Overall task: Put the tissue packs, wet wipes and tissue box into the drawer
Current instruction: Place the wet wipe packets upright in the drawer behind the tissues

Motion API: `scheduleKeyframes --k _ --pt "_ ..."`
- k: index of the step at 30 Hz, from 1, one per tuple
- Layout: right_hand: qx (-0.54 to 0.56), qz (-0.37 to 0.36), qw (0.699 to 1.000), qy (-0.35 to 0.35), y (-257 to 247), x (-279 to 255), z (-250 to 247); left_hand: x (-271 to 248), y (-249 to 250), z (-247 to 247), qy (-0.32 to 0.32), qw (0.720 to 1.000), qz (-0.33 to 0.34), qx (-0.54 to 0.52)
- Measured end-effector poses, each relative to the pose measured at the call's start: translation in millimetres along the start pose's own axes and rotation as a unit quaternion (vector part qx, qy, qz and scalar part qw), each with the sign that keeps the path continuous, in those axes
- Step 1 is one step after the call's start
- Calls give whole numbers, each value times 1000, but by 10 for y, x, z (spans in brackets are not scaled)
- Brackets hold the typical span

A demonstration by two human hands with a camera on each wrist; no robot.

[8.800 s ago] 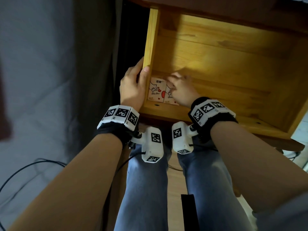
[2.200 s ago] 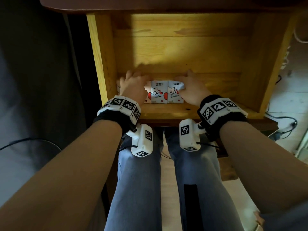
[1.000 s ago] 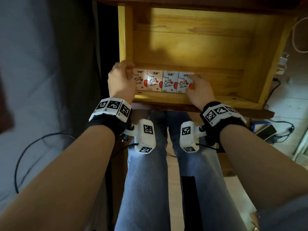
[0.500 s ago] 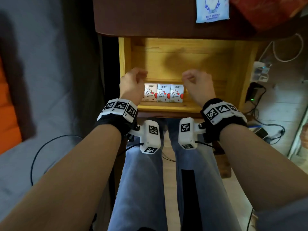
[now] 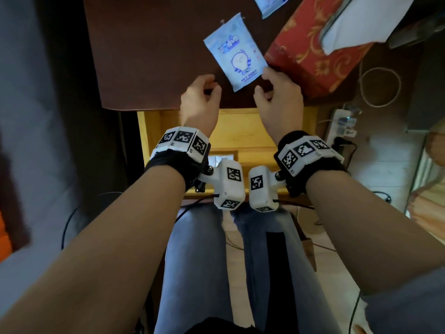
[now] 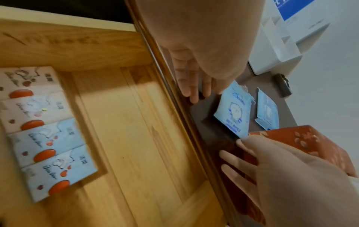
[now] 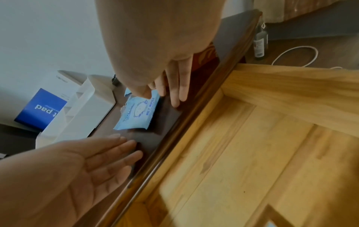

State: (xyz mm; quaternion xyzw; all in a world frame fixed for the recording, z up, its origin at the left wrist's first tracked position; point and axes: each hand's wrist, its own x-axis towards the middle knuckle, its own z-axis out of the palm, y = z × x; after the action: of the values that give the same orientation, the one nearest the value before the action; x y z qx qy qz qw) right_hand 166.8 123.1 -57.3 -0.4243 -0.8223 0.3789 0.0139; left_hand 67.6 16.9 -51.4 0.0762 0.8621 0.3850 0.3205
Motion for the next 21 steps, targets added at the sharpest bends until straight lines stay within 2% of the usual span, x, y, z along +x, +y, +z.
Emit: scheduleKeyframes --k 7,14,18,21 --pt "7 -15 995 -98 -21 195 51 239 140 147 -45 998 -33 -34" --pt "56 15 993 -106 -152 155 130 344 -3 2 -85 990 -67 -87" --pt "91 58 992 -68 -309 156 112 371 -62 -197 -131 986 -63 -80" --pt "133 61 987 -66 -481 204 68 384 1 -339 -181 979 -44 -82"
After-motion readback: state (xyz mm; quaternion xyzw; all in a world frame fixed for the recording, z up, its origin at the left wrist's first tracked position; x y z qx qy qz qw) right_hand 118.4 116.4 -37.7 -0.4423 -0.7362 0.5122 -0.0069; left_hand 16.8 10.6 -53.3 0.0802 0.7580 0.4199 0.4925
